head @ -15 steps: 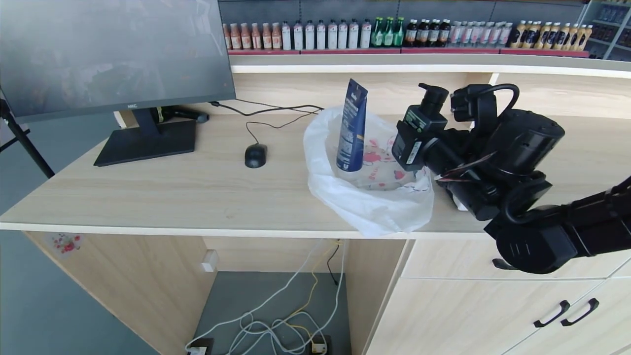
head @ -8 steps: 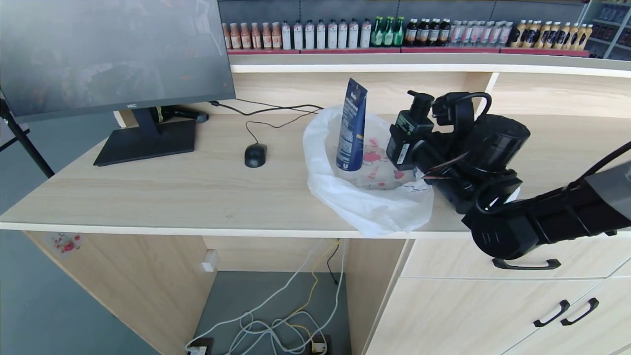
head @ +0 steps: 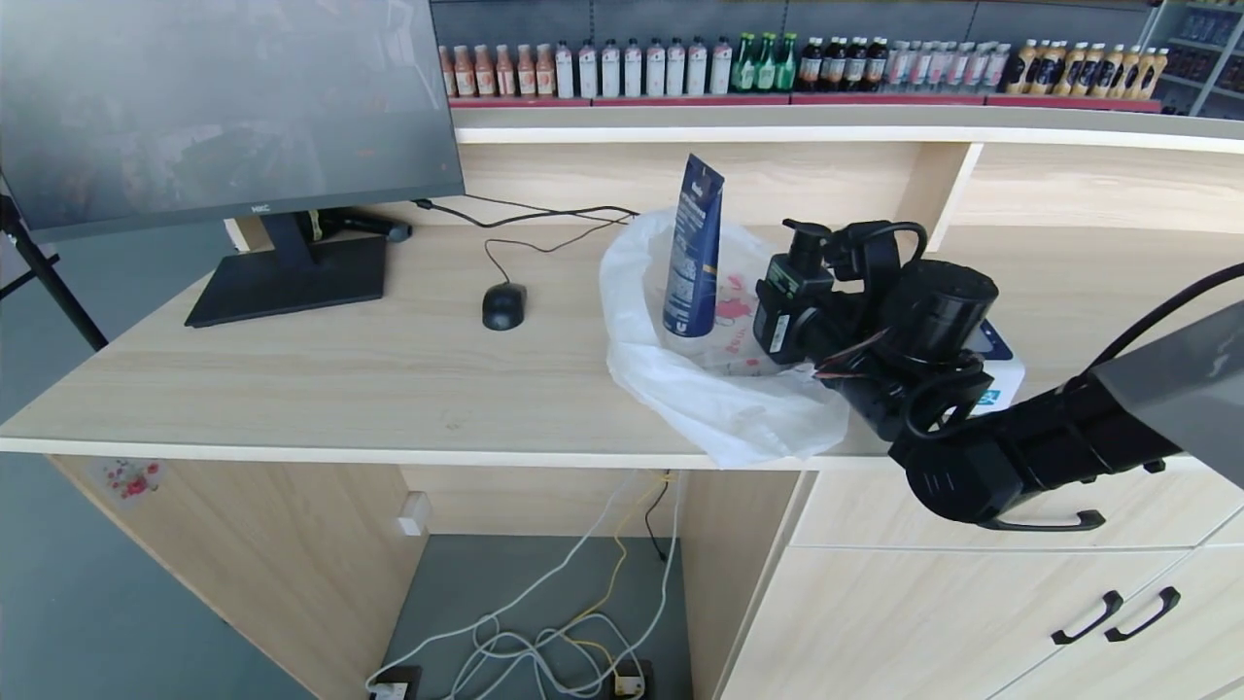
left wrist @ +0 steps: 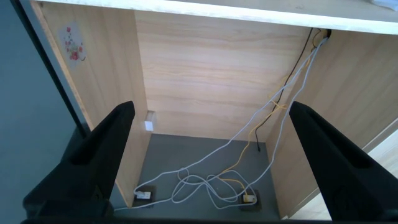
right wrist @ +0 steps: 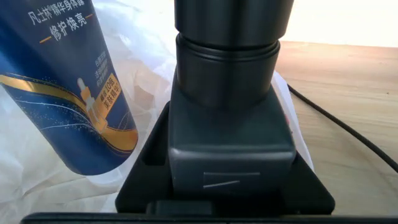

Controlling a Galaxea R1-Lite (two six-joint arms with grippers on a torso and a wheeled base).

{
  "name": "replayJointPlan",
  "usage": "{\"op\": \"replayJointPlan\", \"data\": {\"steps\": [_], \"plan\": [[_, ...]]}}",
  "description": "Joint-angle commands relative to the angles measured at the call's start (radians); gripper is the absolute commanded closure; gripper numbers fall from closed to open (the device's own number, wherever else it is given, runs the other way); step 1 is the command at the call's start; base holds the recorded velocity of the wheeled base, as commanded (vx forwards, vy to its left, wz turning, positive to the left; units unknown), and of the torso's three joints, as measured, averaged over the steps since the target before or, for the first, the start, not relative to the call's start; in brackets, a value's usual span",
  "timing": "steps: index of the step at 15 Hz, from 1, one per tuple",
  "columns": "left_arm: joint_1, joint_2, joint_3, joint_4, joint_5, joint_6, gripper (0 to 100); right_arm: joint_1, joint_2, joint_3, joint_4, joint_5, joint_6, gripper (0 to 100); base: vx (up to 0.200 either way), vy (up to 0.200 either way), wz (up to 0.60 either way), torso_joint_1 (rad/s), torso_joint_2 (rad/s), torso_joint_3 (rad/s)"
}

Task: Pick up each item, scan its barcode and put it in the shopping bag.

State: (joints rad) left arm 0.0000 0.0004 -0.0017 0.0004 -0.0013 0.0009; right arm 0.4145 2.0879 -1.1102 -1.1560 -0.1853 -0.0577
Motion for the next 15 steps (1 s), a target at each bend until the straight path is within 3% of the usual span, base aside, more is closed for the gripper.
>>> {"op": "replayJointPlan", "data": {"steps": [1, 15], "plan": [[0.000, 0.000, 0.000, 0.000, 0.000, 0.001, 0, 0.001, 0.011, -0.007, 0.004, 0.000, -0.005, 100, 0.000, 0.000, 0.00, 0.000, 0.00, 0.000], [0.000, 0.000, 0.000, 0.000, 0.000, 0.001, 0, 0.009, 0.018, 0.044, 0.007, 0.000, -0.005, 100, 0.000, 0.000, 0.00, 0.000, 0.00, 0.000]]}}
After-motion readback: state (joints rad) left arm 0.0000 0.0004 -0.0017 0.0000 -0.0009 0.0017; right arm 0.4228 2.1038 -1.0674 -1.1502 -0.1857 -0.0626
